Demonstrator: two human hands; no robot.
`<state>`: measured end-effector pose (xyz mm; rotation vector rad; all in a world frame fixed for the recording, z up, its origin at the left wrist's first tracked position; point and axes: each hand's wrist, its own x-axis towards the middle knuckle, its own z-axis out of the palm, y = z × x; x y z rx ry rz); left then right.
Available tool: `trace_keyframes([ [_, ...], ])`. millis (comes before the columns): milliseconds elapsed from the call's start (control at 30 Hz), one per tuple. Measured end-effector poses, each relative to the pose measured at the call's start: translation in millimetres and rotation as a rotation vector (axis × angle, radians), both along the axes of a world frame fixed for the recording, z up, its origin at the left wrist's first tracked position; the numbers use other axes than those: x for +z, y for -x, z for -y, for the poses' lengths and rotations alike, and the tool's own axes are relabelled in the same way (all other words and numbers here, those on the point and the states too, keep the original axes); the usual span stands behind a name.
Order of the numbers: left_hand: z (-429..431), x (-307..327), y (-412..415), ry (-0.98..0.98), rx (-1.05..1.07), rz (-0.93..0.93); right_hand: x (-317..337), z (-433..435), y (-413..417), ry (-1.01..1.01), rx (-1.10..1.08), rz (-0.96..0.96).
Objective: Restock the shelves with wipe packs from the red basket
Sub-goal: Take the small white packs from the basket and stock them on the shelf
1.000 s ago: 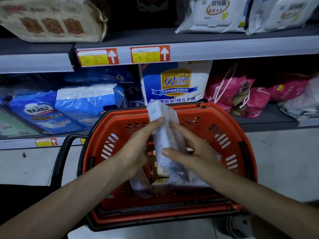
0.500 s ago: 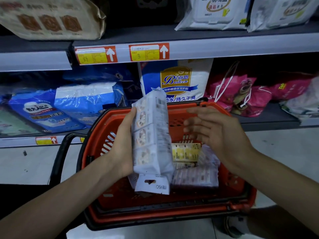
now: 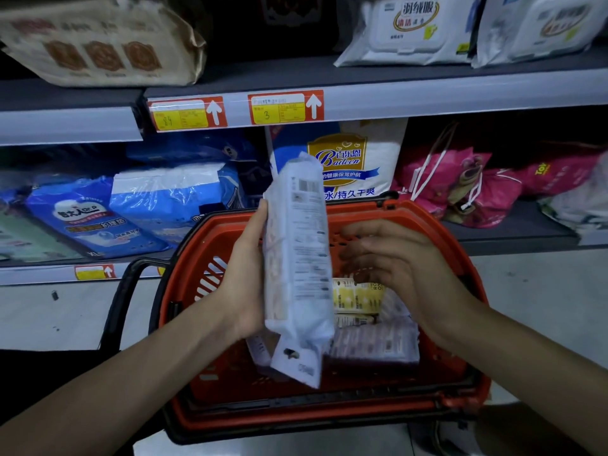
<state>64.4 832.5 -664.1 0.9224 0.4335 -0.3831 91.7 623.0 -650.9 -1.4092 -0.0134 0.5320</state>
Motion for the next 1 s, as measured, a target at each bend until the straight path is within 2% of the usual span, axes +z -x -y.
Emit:
trace_keyframes([
  [67, 1, 0, 2, -0.008, -0.053, 0.008, -1, 0, 1, 0.025, 0.007, 0.016],
  [200, 5, 3, 6, -0.071, -0.031, -0.029, -5, -1, 5, 0.095, -0.003, 0.07],
  [333, 8, 8, 5, -0.168, -0.062, 0.05, -2, -4, 10, 0.1, 0.005, 0.113],
  [467, 10, 6, 2, -0.264, -0.057, 0.076, -7, -10, 18, 0.327, 0.068, 0.263],
  [600, 12, 1, 6, -0.315, -0.094, 0.141, -10, -14, 17, 0.301, 0.118, 0.219],
  [700, 13, -1, 8, -0.316, -0.144, 0.192, -19, -15, 14, 0.43, 0.093, 0.252],
  [867, 11, 3, 8, -0.345, -0.174, 0.245, -11, -7, 14, 0.262, 0.073, 0.123],
  [1000, 4, 5, 5, -0.382, -0.123, 0.244, 0, -4, 1, 0.107, -0.005, -0.2],
])
